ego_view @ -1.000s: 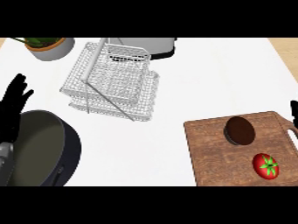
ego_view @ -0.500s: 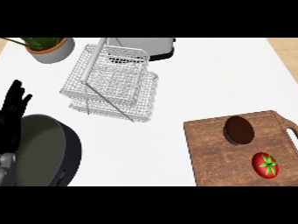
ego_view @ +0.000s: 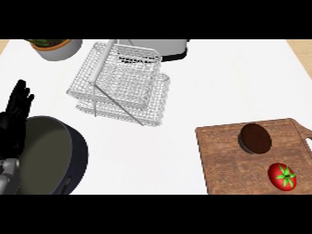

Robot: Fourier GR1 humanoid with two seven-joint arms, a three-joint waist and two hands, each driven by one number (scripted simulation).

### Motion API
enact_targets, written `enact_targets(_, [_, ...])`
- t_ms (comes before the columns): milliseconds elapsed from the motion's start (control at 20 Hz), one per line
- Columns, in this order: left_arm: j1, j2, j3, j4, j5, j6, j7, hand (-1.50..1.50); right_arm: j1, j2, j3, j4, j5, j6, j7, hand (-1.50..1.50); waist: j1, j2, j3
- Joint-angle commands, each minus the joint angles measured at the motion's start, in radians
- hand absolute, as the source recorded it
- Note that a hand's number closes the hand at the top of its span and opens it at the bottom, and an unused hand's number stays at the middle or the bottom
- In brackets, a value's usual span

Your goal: Pick the tomato from the cutting board and place it in the tiered basket

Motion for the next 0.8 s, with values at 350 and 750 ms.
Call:
enact_targets(350, [0.121, -0.13, -0.135, 0.058, -0.002, -0.037, 0.031, 0.0, 0.182, -0.152, 0.028, -0.24, 0.265, -0.022, 0.373, -1.5, 0.055, 0.03, -0.025])
enact_targets(750, [0.109, -0.165, -0.153, 0.065, -0.027, -0.023, 0.027, 0.0, 0.197, -0.153, 0.133, -0.333, 0.445, -0.037, 0.564, -1.5, 0.078, 0.031, -0.021])
